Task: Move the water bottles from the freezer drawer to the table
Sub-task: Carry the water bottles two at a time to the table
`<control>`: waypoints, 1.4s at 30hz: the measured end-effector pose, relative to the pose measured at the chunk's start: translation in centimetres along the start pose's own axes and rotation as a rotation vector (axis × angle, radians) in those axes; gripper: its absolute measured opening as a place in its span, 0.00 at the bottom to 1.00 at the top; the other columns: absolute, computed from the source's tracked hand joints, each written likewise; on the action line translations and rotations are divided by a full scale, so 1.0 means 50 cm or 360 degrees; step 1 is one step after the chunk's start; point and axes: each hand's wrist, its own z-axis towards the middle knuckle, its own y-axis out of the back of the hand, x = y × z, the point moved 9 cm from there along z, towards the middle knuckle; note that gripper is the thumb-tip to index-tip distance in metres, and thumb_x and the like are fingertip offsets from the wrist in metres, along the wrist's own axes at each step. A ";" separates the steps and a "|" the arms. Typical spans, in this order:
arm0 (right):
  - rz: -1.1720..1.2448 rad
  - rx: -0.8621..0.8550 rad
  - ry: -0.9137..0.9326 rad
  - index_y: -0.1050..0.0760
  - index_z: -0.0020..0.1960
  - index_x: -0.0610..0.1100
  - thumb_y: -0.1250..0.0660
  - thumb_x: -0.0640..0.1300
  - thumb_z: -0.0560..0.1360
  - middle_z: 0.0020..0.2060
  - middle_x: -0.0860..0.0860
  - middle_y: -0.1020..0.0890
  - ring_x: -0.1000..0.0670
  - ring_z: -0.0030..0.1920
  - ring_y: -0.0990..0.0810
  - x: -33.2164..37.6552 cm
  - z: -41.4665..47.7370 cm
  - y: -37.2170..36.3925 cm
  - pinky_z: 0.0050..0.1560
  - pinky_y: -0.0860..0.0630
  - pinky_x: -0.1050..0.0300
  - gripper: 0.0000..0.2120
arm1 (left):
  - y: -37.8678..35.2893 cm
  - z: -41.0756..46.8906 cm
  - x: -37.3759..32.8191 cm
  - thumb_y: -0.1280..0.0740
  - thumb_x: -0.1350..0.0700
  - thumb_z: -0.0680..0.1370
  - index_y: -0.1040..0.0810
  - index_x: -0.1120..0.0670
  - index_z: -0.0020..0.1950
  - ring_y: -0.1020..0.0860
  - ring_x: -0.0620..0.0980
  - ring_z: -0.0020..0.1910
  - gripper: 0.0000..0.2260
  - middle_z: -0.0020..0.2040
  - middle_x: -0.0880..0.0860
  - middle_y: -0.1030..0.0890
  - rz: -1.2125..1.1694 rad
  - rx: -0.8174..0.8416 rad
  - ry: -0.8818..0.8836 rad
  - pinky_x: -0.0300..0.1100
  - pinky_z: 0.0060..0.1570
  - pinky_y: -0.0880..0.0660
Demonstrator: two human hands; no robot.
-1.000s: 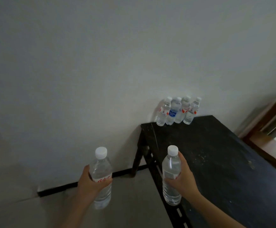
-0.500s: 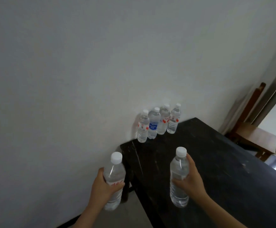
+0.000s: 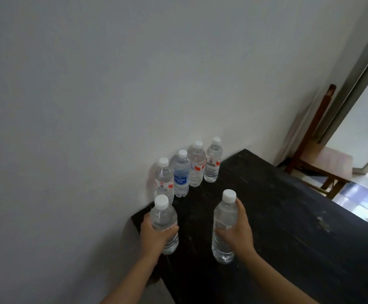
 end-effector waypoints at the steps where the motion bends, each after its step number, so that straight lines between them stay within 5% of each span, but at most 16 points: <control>1: -0.0007 -0.0011 -0.0019 0.46 0.72 0.56 0.24 0.39 0.63 0.68 0.51 0.33 0.47 0.68 0.33 0.000 0.011 -0.005 0.66 0.32 0.41 0.46 | -0.014 0.016 0.005 0.19 0.58 0.57 0.26 0.58 0.58 0.23 0.52 0.52 0.32 0.52 0.54 0.21 -0.0024 -0.0009 0.0013 0.47 0.56 0.27; 13: 0.0000 -0.0066 -0.0098 0.43 0.71 0.54 0.23 0.40 0.62 0.66 0.52 0.30 0.51 0.66 0.30 0.044 0.212 -0.116 0.65 0.30 0.51 0.44 | -0.123 0.200 0.027 0.20 0.65 0.56 0.27 0.45 0.47 0.21 0.46 0.47 0.28 0.47 0.48 0.20 0.0035 0.0162 -0.0066 0.39 0.49 0.27; 19: 0.0072 -0.0007 -0.0072 0.40 0.62 0.58 0.24 0.39 0.63 0.56 0.55 0.27 0.55 0.57 0.27 0.074 0.274 -0.176 0.55 0.30 0.60 0.37 | -0.126 0.208 0.043 0.22 0.47 0.51 0.23 0.56 0.52 0.21 0.53 0.47 0.33 0.48 0.54 0.19 0.0102 -0.0054 0.0031 0.50 0.48 0.22; 23: 0.0087 0.0037 -0.0033 0.41 0.59 0.60 0.23 0.37 0.63 0.53 0.60 0.27 0.56 0.56 0.27 0.079 0.294 -0.195 0.57 0.29 0.59 0.37 | -0.124 0.209 0.045 0.18 0.55 0.53 0.24 0.60 0.56 0.22 0.57 0.50 0.34 0.50 0.59 0.21 0.0111 -0.0152 0.0095 0.50 0.49 0.24; 33: 0.0014 0.0270 0.0024 0.40 0.57 0.64 0.23 0.42 0.64 0.54 0.62 0.27 0.60 0.55 0.26 0.074 0.315 -0.223 0.50 0.30 0.69 0.34 | -0.130 0.227 0.052 0.22 0.43 0.52 0.25 0.54 0.56 0.22 0.54 0.51 0.35 0.51 0.53 0.20 0.0115 -0.0142 0.0065 0.54 0.50 0.22; 42: -0.0142 0.0401 0.0030 0.49 0.73 0.59 0.24 0.44 0.64 0.65 0.57 0.33 0.53 0.67 0.35 0.068 0.280 -0.207 0.67 0.33 0.50 0.47 | -0.129 0.225 0.034 0.20 0.47 0.52 0.27 0.57 0.58 0.23 0.58 0.54 0.38 0.54 0.56 0.21 0.0352 -0.0084 -0.0050 0.59 0.55 0.26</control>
